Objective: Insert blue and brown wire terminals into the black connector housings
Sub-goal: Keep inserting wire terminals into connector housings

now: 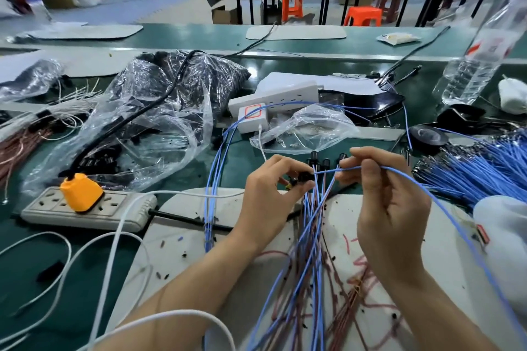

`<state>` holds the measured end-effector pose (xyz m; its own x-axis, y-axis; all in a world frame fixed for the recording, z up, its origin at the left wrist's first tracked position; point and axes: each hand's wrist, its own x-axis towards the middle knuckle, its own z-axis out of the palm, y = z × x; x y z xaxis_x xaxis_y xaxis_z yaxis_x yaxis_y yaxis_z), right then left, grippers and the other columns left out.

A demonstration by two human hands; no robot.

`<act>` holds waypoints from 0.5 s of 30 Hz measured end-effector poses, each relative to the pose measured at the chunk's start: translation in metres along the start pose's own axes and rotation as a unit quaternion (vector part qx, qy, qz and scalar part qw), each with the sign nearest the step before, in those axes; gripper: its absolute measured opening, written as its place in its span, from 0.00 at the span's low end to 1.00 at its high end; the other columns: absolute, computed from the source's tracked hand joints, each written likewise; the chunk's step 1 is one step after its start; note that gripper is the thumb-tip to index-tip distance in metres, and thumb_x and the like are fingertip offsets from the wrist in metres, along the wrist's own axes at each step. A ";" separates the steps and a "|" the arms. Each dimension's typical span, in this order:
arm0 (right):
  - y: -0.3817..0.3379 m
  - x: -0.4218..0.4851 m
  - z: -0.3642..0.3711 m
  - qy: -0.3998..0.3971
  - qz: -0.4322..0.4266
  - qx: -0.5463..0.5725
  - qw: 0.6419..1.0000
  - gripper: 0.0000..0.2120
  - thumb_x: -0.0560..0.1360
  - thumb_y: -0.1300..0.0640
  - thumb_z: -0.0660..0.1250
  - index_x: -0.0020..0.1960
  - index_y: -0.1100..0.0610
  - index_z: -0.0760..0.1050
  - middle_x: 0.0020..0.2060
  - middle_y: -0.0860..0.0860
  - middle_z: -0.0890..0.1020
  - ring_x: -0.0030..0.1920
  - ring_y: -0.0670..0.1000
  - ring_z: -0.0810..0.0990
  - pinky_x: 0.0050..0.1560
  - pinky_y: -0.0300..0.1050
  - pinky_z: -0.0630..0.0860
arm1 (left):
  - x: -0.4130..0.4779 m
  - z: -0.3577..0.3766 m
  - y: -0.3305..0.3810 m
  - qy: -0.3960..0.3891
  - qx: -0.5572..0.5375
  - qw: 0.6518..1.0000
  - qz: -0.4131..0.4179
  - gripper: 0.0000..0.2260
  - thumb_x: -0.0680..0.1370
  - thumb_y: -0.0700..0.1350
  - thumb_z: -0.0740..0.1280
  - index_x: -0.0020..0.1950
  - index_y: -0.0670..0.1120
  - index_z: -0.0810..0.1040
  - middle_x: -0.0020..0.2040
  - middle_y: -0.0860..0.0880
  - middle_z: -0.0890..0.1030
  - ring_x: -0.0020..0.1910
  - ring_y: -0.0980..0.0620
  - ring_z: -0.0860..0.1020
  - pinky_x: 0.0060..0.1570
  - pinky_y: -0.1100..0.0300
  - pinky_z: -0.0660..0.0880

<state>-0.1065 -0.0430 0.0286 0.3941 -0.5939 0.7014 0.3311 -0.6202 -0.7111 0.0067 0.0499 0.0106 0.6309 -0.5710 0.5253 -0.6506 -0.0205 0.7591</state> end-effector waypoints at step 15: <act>0.003 -0.006 0.002 -0.032 -0.078 -0.047 0.995 0.09 0.82 0.57 0.56 0.55 0.56 0.74 0.43 0.53 0.81 0.42 0.47 0.83 0.43 0.45 0.79 | 0.000 0.000 0.001 0.004 0.020 1.000 -0.021 0.08 0.70 0.39 0.75 0.47 0.45 0.82 0.43 0.52 0.79 0.43 0.58 0.77 0.44 0.72 0.70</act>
<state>-0.1060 -0.0399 0.0225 0.3988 -0.4541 0.7967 0.3120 -0.7498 -0.5835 0.0060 0.0496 0.0115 0.6620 -0.5618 0.4961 -0.6396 -0.0784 0.7647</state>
